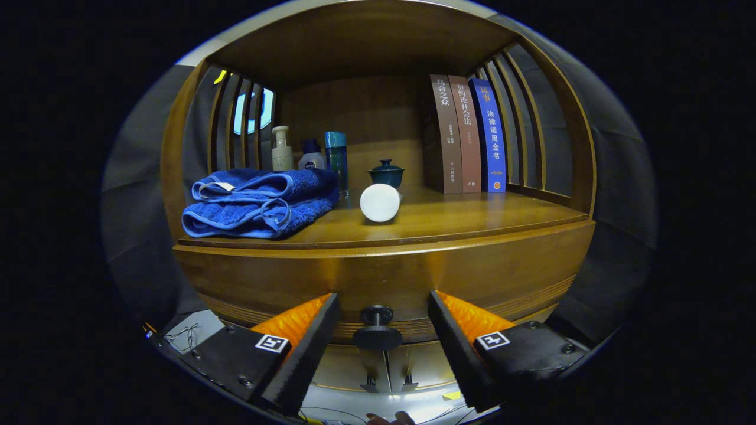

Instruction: Pull open the drawer, take out the items inside it, and place them on the countertop above the cabinet.

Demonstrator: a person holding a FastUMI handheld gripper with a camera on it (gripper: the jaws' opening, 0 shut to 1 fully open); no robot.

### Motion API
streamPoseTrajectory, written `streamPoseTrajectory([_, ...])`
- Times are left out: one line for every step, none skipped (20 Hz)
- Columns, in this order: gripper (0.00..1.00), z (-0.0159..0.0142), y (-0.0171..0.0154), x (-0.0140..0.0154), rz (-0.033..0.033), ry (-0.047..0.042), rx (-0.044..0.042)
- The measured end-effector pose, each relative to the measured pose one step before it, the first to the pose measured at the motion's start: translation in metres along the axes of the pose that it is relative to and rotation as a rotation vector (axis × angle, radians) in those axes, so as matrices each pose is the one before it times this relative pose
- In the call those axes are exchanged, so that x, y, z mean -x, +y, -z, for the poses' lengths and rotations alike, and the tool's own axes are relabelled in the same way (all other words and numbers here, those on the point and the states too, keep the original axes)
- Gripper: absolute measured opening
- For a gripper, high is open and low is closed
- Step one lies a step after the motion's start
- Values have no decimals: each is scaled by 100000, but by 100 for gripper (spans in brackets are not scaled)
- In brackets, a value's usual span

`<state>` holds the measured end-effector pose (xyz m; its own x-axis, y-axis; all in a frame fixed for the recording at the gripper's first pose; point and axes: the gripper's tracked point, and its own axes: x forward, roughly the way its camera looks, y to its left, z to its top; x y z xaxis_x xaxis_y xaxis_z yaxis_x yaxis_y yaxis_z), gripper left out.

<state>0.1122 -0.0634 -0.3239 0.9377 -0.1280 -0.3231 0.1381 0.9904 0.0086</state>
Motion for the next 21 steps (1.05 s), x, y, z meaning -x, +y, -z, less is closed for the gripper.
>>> streamPoseTrajectory([99, -655, -32, 305, 188, -1275, 615])
streamPoseTrajectory([99, -832, 54, 397, 140, -1686, 712])
streamPoseTrajectory([99, -856, 170, 473, -5, -1396, 899])
streamPoseTrajectory([99, -915, 203, 486, -603, -982, 944])
streamPoseTrajectory([99, -985, 179, 593, -480, -956, 947])
streamPoseTrajectory([99, -1186, 166, 568, -458, -1239, 890])
streamPoseTrajectory([99, -1321, 105, 574, -371, -1830, 768])
streamPoseTrajectory([99, -1551, 130, 592, -257, -2571, 633])
streamPoseTrajectory([99, -1696, 202, 642, -289, -2343, 918])
streamPoseTrajectory([99, -1404, 232, 629, -149, -1296, 1113])
streamPoseTrajectory([99, -1339, 137, 514, 17, -808, 1248])
streamPoseTrajectory([99, -1396, 174, 552, -150, -477, 1163])
streamPoseTrajectory([99, -1394, 247, 528, -301, -1024, 867])
streamPoseTrajectory([99, -1286, 30, 559, 94, -1214, 578])
streamPoseTrajectory([99, -1144, 201, 670, -364, -1347, 17])
streamPoseTrajectory([100, -991, 174, 667, -337, -1048, -207])
streamPoseTrajectory([99, -848, 63, 649, 115, -760, -149])
streamPoseTrajectory([99, -744, -119, 679, 256, -333, -172])
streamPoseTrajectory([99, -603, -101, 576, 104, -94, -378])
streamPoseTrajectory([99, -340, -5, 489, 20, 405, -738])
streamPoseTrajectory([99, -465, -8, 453, -205, -124, -967])
